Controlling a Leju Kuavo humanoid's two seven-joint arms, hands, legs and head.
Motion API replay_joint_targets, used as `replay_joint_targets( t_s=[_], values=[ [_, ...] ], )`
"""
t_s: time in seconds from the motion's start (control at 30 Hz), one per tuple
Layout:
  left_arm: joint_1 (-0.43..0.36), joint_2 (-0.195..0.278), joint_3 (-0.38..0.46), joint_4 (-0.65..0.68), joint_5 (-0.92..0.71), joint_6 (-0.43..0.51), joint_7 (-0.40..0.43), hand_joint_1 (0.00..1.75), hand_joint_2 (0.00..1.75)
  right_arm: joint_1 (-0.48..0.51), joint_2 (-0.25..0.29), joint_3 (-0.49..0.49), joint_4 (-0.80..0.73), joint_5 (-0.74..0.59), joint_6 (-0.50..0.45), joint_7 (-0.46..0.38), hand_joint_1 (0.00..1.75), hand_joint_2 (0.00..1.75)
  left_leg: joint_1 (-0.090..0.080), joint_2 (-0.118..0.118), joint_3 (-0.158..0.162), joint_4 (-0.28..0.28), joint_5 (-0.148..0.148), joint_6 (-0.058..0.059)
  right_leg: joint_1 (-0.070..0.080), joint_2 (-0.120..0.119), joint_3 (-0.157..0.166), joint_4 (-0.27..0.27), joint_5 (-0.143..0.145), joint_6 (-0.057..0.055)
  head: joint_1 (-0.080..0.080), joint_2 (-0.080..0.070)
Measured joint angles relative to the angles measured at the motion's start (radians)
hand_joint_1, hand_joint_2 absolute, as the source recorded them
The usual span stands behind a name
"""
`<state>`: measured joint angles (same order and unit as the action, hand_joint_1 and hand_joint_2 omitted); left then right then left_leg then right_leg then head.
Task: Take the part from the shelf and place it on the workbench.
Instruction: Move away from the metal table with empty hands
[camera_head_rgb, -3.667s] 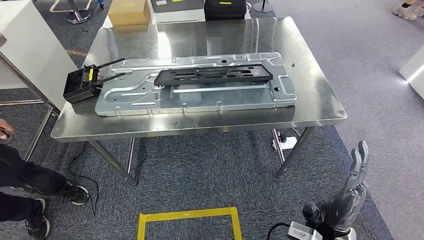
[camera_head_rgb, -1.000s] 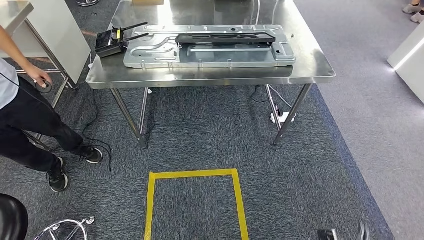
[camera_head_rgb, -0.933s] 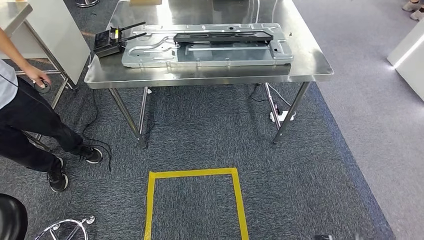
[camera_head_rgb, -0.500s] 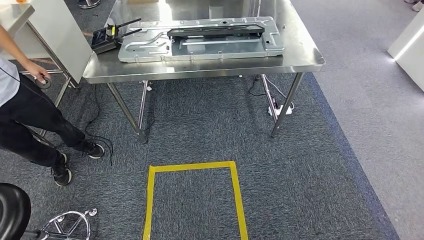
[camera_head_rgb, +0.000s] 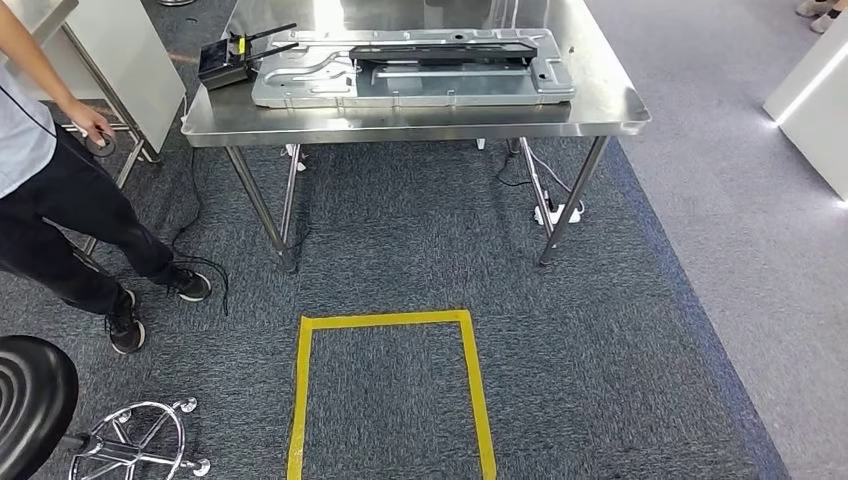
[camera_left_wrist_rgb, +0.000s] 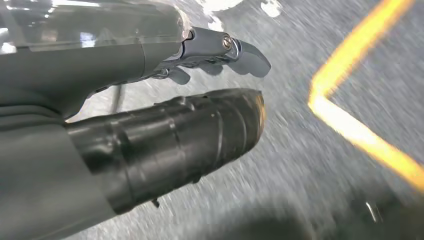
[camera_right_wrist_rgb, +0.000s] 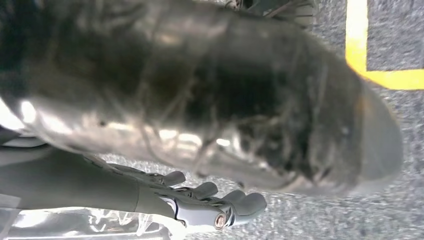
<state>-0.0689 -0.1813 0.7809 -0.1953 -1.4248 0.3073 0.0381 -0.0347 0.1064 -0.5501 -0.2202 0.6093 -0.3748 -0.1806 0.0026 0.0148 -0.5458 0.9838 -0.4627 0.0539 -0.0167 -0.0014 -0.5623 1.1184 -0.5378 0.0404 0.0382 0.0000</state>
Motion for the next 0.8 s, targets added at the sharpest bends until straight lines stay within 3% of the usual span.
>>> replay_joint_targets(
  t_s=[0.07,0.13,0.2,0.27,0.33,0.37,0.4,0.43,0.47,0.53,0.57,0.6,0.7,0.73,0.8],
  values=[
    [0.000,-0.002,0.000,0.000,0.000,-0.035,-0.029,0.00,0.00,-0.002,0.001,0.000,0.001,0.010,-0.001,0.004,0.00,0.00,-0.001,0.000,-0.012,0.011,0.004,-0.009,0.005,0.001,0.064,-0.109,0.020,-0.011,0.000,0.000],
    [-0.001,0.000,0.001,0.000,0.000,-0.058,-0.045,0.00,0.00,-0.003,0.005,0.000,0.003,0.019,-0.001,0.006,0.00,0.00,-0.002,0.000,-0.017,0.014,0.012,-0.023,0.010,0.002,0.069,-0.129,0.023,-0.024,-0.001,0.000],
    [0.000,0.002,0.002,0.000,0.000,-0.033,-0.023,0.00,0.00,-0.004,0.008,0.000,0.005,0.025,-0.001,0.007,0.00,0.00,-0.001,-0.003,-0.024,0.021,0.006,-0.036,0.007,0.000,0.060,-0.133,0.032,-0.039,-0.001,0.000],
    [0.002,-0.002,0.002,0.000,0.000,-0.001,0.004,0.00,0.00,-0.006,0.009,0.000,0.006,0.028,0.005,0.007,0.00,0.00,0.001,-0.005,-0.051,0.084,-0.053,-0.048,0.003,-0.003,0.046,-0.137,0.046,-0.056,-0.003,0.000],
    [0.002,-0.005,0.003,0.000,0.000,-0.017,-0.009,0.00,0.00,-0.007,0.009,0.000,0.006,0.031,0.012,0.009,0.00,0.00,0.003,-0.006,-0.096,0.215,-0.140,-0.057,0.004,-0.005,0.027,-0.135,0.060,-0.063,-0.004,0.000],
    [0.002,-0.002,0.003,0.000,0.000,-0.045,-0.032,0.00,0.00,-0.007,0.010,0.000,0.007,0.033,0.014,0.010,0.00,0.00,0.003,-0.006,-0.112,0.274,-0.167,-0.059,0.005,-0.006,0.017,-0.132,0.066,-0.063,-0.004,0.000],
    [0.002,0.003,0.004,0.000,0.000,-0.074,-0.056,0.00,0.00,-0.007,0.011,0.001,0.007,0.036,0.013,0.012,0.00,0.00,0.003,-0.006,-0.112,0.302,-0.173,-0.060,0.006,-0.007,0.006,-0.129,0.071,-0.063,-0.004,0.000],
    [0.002,0.008,0.004,0.000,0.000,-0.099,-0.075,0.00,0.00,-0.007,0.014,0.001,0.008,0.039,0.011,0.013,0.00,0.00,0.003,-0.006,-0.093,0.291,-0.159,-0.060,0.006,-0.006,-0.004,-0.125,0.076,-0.062,-0.004,0.000],
    [0.003,0.013,0.005,0.000,0.000,-0.115,-0.087,0.00,0.00,-0.007,0.017,0.001,0.008,0.042,0.009,0.014,0.00,0.00,0.003,-0.006,-0.052,0.237,-0.132,-0.058,0.006,-0.005,-0.012,-0.120,0.080,-0.061,-0.004,0.000],
    [0.002,0.021,0.005,0.000,0.000,-0.124,-0.094,0.00,0.00,-0.007,0.022,0.001,0.009,0.044,0.007,0.015,0.00,0.00,0.001,-0.007,0.050,0.081,-0.087,-0.049,0.007,-0.004,-0.025,-0.111,0.088,-0.054,-0.004,0.000],
    [0.000,0.025,0.005,0.000,0.000,-0.117,-0.089,0.00,0.00,-0.008,0.024,0.002,0.009,0.045,0.007,0.015,0.00,0.00,-0.001,-0.007,0.083,0.025,-0.076,-0.043,0.008,-0.004,-0.028,-0.109,0.092,-0.049,-0.004,0.000],
    [-0.001,0.026,0.005,0.000,0.000,-0.100,-0.076,0.00,0.00,-0.008,0.026,0.002,0.009,0.045,0.009,0.015,0.00,0.00,-0.004,-0.007,0.097,-0.004,-0.074,-0.038,0.009,-0.004,-0.031,-0.107,0.097,-0.043,-0.004,0.000],
    [0.001,0.018,0.005,0.000,0.000,-0.046,-0.042,0.00,0.00,-0.009,0.026,0.002,0.010,0.048,0.021,0.015,0.00,0.00,-0.004,-0.006,0.086,-0.018,-0.060,-0.022,0.009,-0.004,-0.036,-0.106,0.106,-0.024,-0.003,0.000],
    [0.000,0.017,0.006,0.000,0.000,-0.051,-0.049,0.00,0.00,-0.009,0.026,0.002,0.010,0.049,0.024,0.015,0.00,0.00,-0.002,-0.004,0.080,-0.021,-0.051,-0.013,0.008,-0.002,-0.042,-0.091,0.088,-0.020,-0.003,0.000],
    [-0.004,0.018,0.006,0.000,0.000,-0.089,-0.087,0.00,0.00,-0.009,0.025,0.002,0.010,0.053,0.024,0.016,0.00,0.00,0.001,-0.002,0.063,-0.025,-0.033,-0.001,0.005,0.001,-0.071,-0.006,0.006,-0.014,-0.002,0.000]
  ],
)
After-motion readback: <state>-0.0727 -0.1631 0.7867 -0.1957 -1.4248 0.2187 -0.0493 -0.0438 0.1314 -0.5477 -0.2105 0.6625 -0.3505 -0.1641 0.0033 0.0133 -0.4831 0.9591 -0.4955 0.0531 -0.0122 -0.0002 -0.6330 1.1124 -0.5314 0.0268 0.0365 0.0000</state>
